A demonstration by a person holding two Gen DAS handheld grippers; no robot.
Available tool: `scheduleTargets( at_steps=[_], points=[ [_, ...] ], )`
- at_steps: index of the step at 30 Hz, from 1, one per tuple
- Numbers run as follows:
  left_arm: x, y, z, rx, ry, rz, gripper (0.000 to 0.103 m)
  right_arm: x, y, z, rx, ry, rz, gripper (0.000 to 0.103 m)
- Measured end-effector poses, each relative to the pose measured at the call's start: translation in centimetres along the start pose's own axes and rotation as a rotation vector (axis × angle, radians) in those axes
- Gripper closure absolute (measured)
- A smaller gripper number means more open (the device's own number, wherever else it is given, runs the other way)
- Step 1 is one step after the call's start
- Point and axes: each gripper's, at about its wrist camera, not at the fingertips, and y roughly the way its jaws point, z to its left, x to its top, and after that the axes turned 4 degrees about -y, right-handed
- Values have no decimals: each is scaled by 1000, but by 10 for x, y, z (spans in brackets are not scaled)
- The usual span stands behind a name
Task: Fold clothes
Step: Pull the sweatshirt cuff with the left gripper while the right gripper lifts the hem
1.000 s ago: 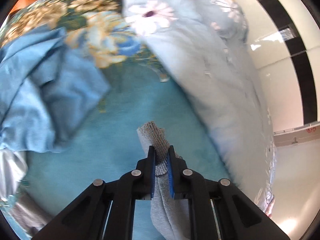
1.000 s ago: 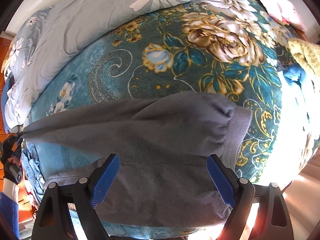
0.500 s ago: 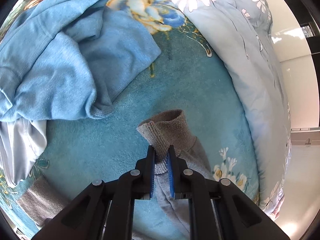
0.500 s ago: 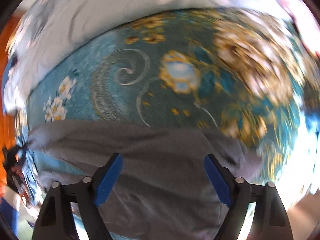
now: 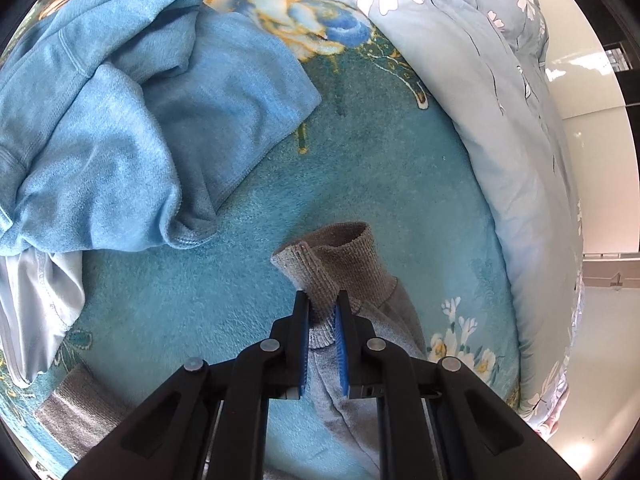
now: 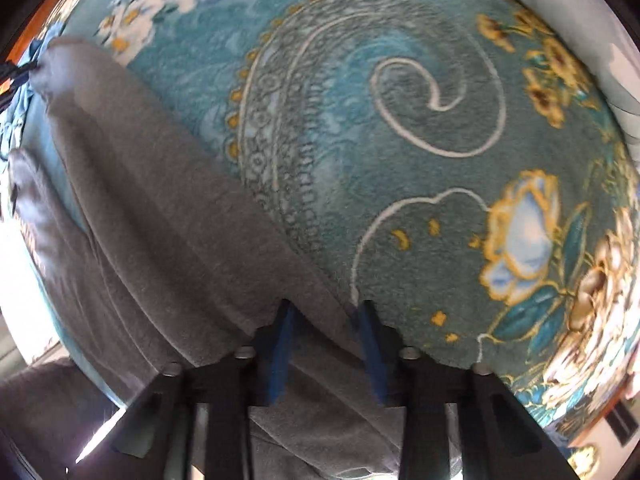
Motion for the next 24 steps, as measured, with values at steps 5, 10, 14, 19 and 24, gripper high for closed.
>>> scheduleTargets(
  at_steps=[5, 10, 14, 19, 24],
  points=[
    [0, -3, 1, -38, -16, -8, 92, 3, -9, -1, -2, -29, 13, 99],
    [1, -21, -19, -129, 61, -60, 91, 19, -62, -26, -105, -7, -109, 100],
    [2, -16, -34, -145, 100, -73, 90, 33, -91, -50, -169, 50, -169, 100],
    [-4, -2, -19, -88, 64, -23, 91, 44, -67, -52, -162, 80, -107, 100],
    [-7, 3, -10, -103, 35, -18, 91, 45, -62, -49, -192, 93, -102, 97]
  ],
)
